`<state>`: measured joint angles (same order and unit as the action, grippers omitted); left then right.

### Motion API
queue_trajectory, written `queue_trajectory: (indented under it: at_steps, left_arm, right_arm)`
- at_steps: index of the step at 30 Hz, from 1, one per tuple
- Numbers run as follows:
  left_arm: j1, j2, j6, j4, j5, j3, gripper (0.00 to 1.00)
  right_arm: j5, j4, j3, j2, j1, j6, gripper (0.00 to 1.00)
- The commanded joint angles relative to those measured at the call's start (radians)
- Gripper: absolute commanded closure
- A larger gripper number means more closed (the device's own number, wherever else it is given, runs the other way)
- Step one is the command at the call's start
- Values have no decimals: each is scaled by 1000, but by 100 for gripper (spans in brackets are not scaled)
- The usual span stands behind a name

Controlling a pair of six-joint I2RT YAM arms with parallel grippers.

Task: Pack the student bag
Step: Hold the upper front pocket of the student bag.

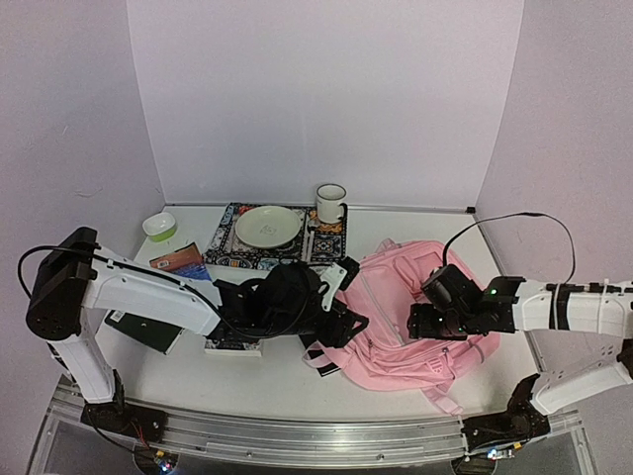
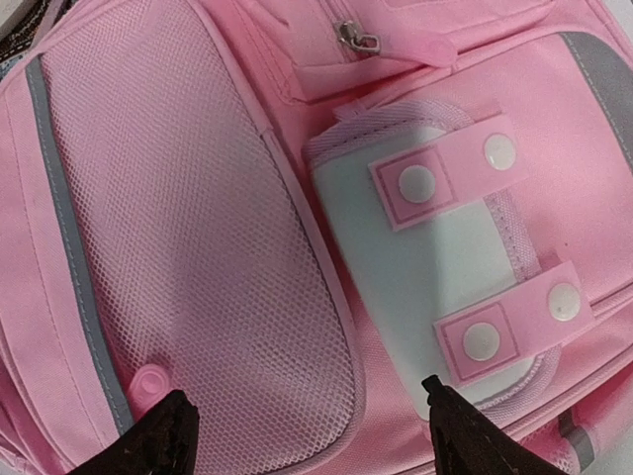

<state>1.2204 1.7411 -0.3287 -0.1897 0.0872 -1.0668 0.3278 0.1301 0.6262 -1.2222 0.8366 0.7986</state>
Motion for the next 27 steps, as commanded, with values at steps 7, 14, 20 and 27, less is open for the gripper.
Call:
queue_trajectory:
  at_steps: [7,14,20,27]
  left_arm:
    - [17,65,36,66,20,-87,36]
    - [22,81,18,89,12,-95,39]
    - [36,107,-27,116,53,-113,42]
    - [62,124,-77,239,157,-140,46]
  right_arm:
    - [-106,-160,-33,-123,-16,8,27]
    - [-171,-204,-8,-103,-16,-2,54]
    - [-174,-204,6,-70,-17,-3,82]
    - [-175,-204,19,-83,-17,1,100]
